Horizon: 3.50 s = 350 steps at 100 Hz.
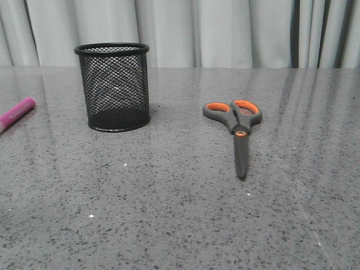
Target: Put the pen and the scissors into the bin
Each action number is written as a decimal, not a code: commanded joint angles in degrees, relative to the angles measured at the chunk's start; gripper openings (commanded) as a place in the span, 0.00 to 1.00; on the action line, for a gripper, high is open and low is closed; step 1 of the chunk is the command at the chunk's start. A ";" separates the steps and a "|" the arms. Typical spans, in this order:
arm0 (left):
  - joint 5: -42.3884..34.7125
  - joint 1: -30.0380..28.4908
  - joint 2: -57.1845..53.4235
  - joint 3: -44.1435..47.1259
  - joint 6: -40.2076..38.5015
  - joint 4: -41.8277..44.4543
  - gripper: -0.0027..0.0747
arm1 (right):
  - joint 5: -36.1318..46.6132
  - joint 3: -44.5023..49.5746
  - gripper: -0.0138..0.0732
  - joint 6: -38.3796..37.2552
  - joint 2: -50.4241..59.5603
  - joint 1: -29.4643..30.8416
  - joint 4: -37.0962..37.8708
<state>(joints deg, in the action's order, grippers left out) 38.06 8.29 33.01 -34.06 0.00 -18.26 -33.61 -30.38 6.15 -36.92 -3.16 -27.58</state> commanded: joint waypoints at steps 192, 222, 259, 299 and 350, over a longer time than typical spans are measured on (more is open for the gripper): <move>17.38 0.39 56.05 -40.50 9.99 5.79 0.51 | -8.13 -13.43 0.60 4.21 -10.00 0.25 -0.75; 17.38 0.39 61.92 -44.45 9.99 7.38 0.51 | -8.13 -13.43 0.60 4.21 -10.00 0.25 -0.75; 16.56 0.39 65.46 -45.21 9.99 8.12 0.51 | -8.13 -13.43 0.60 4.21 -10.00 0.25 -0.75; 16.03 0.39 65.46 -45.21 9.99 8.21 0.13 | -8.13 -13.43 0.60 4.21 -10.00 0.25 -0.75; 11.69 0.90 57.21 -45.21 10.61 8.87 0.01 | -8.13 -13.43 0.60 4.21 -10.00 0.25 -0.75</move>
<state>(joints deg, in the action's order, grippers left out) 53.59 8.39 96.49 -77.72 10.62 -8.82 -44.17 -41.97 9.92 -47.02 -3.16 -27.46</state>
